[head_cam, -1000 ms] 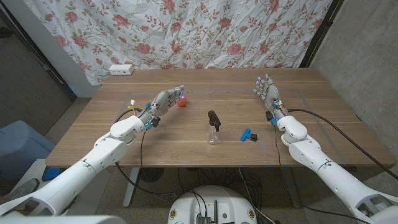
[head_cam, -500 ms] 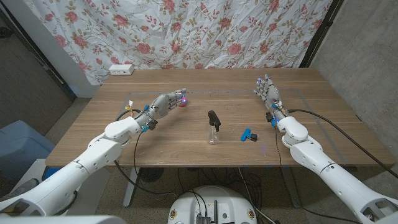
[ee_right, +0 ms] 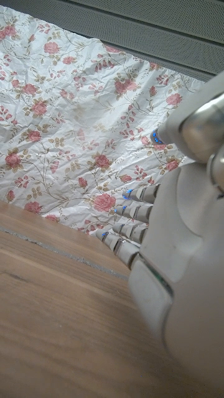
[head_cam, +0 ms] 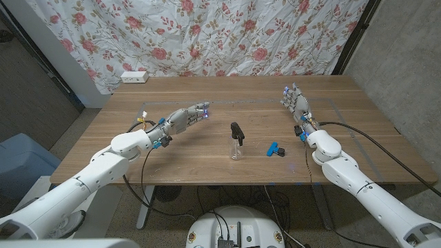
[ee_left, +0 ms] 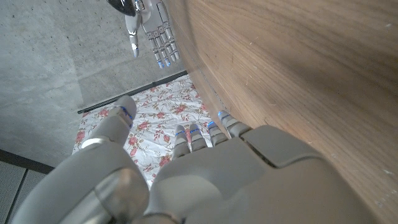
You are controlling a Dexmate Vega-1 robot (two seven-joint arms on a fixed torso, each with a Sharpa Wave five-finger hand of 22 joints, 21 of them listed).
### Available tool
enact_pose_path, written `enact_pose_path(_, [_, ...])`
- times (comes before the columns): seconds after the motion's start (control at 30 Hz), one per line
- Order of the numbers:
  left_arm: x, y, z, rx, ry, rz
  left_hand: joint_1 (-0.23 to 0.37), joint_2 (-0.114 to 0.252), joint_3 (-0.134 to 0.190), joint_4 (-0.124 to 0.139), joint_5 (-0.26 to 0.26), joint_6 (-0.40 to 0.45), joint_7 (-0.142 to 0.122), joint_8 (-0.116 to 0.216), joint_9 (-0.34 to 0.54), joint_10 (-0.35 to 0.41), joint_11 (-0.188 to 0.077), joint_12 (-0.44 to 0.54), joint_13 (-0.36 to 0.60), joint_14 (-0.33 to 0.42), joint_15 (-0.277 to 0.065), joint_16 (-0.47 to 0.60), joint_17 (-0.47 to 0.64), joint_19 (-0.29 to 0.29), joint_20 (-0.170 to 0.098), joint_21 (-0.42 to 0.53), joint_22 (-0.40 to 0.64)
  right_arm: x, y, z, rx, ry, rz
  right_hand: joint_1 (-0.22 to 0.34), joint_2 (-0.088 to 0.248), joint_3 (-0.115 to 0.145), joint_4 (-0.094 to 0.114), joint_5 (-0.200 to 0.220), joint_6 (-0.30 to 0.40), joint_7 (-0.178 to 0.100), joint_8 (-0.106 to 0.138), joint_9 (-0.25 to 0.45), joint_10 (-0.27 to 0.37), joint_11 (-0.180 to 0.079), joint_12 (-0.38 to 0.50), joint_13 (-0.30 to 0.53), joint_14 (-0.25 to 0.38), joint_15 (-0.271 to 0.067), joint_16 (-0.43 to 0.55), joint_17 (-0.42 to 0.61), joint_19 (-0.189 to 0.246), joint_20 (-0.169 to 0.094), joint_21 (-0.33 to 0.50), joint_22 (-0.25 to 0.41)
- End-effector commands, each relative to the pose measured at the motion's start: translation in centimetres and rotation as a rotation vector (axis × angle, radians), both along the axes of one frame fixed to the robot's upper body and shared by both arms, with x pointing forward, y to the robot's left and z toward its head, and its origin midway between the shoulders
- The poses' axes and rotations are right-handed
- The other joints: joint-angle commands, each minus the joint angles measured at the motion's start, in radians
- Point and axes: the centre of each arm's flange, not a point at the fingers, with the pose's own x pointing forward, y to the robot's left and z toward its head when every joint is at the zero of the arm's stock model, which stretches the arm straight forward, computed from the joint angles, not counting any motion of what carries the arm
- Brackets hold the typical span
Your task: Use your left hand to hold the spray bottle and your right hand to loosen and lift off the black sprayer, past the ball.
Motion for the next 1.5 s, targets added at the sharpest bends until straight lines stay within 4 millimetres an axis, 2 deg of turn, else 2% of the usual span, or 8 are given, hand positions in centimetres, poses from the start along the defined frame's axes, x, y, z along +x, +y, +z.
enact_pose_path(0.03, [-0.1,-1.0,0.5,0.13,-0.017,-0.062,0.029,-0.008,0.012,0.0,-0.001,-0.038,0.002,-0.006,0.001,-0.019,-0.005,-0.001,0.006,-0.02,-0.043,-0.002,0.006,-0.018,-0.054,0.0,0.002,-0.8,0.1,-0.2,0.005,-0.008,-0.022,0.017,0.001,0.001,-0.007,0.001,0.001,0.004,0.003,0.003,-0.004,0.003,-0.004,0.004,0.0,0.006,0.002,0.002,0.003,-0.005,0.004,0.002])
enact_pose_path(0.3, [-0.1,-1.5,0.7,0.196,-0.032,-0.078,0.073,-0.036,0.017,0.002,-0.004,-0.095,0.009,-0.002,0.001,-0.067,0.01,-0.004,0.006,-0.063,-0.025,-0.003,0.006,-0.048,-0.052,0.0,0.003,-1.2,0.2,-0.3,0.01,-0.013,-0.033,0.019,0.002,0.003,-0.011,0.0,-0.016,0.007,-0.003,0.003,-0.006,0.004,-0.005,0.004,-0.001,0.007,0.002,-0.001,0.002,-0.005,0.004,0.002])
enact_pose_path(0.97, [0.1,-2.8,0.5,0.31,-0.087,-0.141,0.105,-0.062,0.016,0.003,-0.005,-0.135,-0.003,0.002,0.001,-0.098,0.005,-0.002,0.006,-0.092,-0.019,-0.002,0.007,-0.079,-0.052,-0.001,0.003,-0.9,0.7,0.8,-0.005,-0.024,-0.045,0.018,0.004,0.005,-0.014,-0.003,-0.023,0.008,-0.002,0.003,-0.011,0.007,-0.006,0.004,-0.002,0.007,0.003,-0.004,0.002,-0.005,0.004,0.002])
enact_pose_path(1.23, [0.7,-3.4,0.2,0.341,-0.071,-0.192,0.111,-0.071,0.015,0.004,-0.006,-0.141,-0.004,0.003,0.001,-0.102,0.008,0.0,0.007,-0.09,-0.021,0.002,0.007,-0.084,-0.051,0.001,0.003,-1.1,0.9,1.1,-0.02,-0.014,-0.056,0.018,0.005,0.006,-0.015,-0.004,-0.025,0.008,-0.001,0.003,-0.012,0.007,-0.006,0.004,-0.004,0.008,0.003,-0.005,0.001,-0.005,0.004,0.002])
enact_pose_path(1.5, [1.3,-4.0,0.1,0.42,-0.086,-0.223,0.127,-0.109,-0.002,0.006,0.002,-0.136,-0.011,0.014,0.001,-0.103,-0.001,0.005,0.006,-0.083,-0.036,0.005,0.007,-0.095,-0.066,0.004,0.004,-1.0,1.0,1.0,-0.026,-0.001,-0.059,0.017,0.005,0.006,-0.016,-0.005,-0.027,0.009,0.0,0.003,-0.012,0.007,-0.005,0.004,-0.004,0.009,0.004,-0.006,0.002,-0.004,0.005,0.002])
